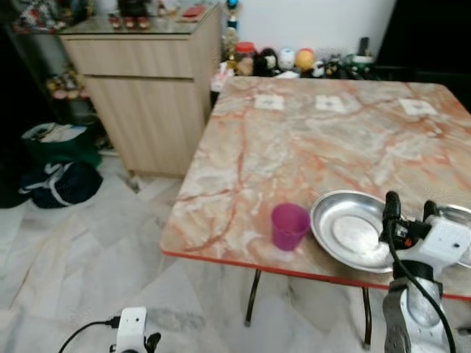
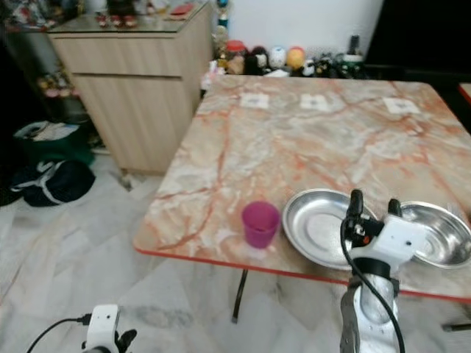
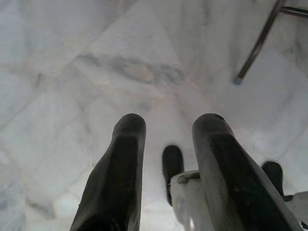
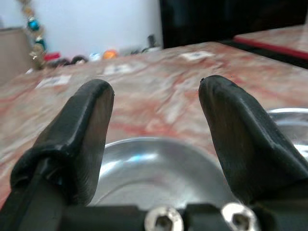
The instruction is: Setting the table
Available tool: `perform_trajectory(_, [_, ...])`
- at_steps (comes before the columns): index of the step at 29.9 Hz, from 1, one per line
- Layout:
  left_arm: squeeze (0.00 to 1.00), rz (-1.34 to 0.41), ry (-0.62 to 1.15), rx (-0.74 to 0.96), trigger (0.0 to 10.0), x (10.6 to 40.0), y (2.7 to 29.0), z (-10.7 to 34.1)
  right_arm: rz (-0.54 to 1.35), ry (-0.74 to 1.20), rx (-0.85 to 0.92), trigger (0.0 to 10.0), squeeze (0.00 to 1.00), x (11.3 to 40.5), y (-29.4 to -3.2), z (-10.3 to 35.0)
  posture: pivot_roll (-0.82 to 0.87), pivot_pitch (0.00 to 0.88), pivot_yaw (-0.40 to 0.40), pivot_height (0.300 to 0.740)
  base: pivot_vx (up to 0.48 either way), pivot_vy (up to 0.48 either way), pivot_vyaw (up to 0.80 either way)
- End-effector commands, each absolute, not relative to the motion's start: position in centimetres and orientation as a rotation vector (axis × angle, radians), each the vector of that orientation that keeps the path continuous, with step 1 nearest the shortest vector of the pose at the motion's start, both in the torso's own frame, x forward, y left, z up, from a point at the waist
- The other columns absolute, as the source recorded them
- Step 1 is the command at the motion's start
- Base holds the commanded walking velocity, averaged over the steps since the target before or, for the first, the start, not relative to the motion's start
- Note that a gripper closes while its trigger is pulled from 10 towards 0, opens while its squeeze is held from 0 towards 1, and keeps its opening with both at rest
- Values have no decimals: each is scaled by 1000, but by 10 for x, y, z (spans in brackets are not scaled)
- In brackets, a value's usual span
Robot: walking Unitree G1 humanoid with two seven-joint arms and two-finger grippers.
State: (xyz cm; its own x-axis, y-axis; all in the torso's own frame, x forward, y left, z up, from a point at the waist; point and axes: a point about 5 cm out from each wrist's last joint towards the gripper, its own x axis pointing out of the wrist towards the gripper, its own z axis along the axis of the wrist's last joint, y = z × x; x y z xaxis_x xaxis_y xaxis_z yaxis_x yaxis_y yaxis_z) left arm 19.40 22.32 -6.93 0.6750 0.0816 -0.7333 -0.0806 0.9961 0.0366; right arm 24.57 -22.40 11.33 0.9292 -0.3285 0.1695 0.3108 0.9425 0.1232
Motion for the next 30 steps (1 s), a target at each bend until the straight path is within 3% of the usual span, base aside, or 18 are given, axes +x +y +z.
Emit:
perform_trajectory(1, [0,91,844,6,10000,190,226,-71,-367,-164,117,10000,0,231,-228,116,-73,49,19,740,0,0,0])
perform_trajectory(9, [0,77,847,11,10000,191,223,-72,-409,-61,309,10000,0,217,-233,103,-90,50,21,740,0,0,0])
perform_trajectory(16, [0,77,841,9,10000,193,222,-71,-409,53,428,10000,0,230,-248,91,-82,47,17,740,0,0,0])
perform_trajectory(30, [0,79,844,20,10000,191,225,-71,-393,104,522,10000,0,245,-252,81,-59,46,21,740,0,0,0])
